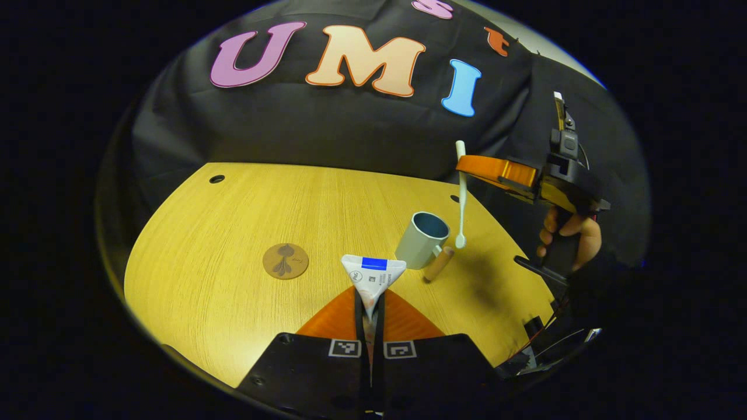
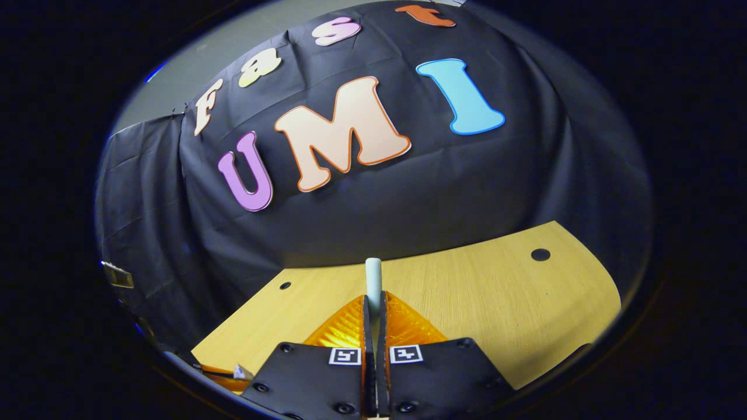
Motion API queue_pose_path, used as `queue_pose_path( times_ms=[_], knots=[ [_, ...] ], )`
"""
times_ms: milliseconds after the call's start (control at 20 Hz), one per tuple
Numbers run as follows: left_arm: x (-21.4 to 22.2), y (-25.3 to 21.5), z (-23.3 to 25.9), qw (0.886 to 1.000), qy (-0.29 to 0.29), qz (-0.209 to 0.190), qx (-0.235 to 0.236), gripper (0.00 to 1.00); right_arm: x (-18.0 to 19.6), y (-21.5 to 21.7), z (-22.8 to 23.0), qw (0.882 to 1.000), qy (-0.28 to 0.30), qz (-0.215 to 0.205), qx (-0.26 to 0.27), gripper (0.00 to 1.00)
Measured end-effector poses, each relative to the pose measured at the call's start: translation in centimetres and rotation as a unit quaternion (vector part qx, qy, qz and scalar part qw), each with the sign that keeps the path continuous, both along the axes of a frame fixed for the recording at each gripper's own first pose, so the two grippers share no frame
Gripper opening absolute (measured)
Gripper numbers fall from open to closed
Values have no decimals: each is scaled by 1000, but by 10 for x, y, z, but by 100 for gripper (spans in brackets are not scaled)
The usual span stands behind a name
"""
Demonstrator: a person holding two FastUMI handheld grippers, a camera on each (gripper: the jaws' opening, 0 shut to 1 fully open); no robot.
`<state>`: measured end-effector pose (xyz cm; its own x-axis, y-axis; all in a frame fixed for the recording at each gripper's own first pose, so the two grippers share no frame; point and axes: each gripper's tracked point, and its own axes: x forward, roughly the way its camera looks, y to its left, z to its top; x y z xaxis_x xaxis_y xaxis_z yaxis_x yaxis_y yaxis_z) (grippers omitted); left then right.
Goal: Put the toothbrush and toothpaste on the desktop into the cup, then pick up the cup and place it on the coaster on the desktop.
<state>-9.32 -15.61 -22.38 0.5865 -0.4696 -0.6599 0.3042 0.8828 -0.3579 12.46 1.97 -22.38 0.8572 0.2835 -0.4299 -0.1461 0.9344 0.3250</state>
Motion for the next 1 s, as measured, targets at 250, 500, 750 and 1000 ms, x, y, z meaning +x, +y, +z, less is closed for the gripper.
queue_pose_path(
  times_ms=[250,500,750,1000],
  knots=[
    [3,-4,16,1000,-17,6,5,0,28,-8,-27,999,-9,-27,-20,4],
    [12,-15,22,1000,-28,9,0,1,26,-7,-62,999,17,-21,-45,4],
    [32,-29,27,999,-41,2,-11,0,1,-4,-93,996,76,-6,-45,7],
    [56,-50,28,998,-55,-11,-28,0,-22,-5,-92,994,89,24,-51,46]
  ],
)
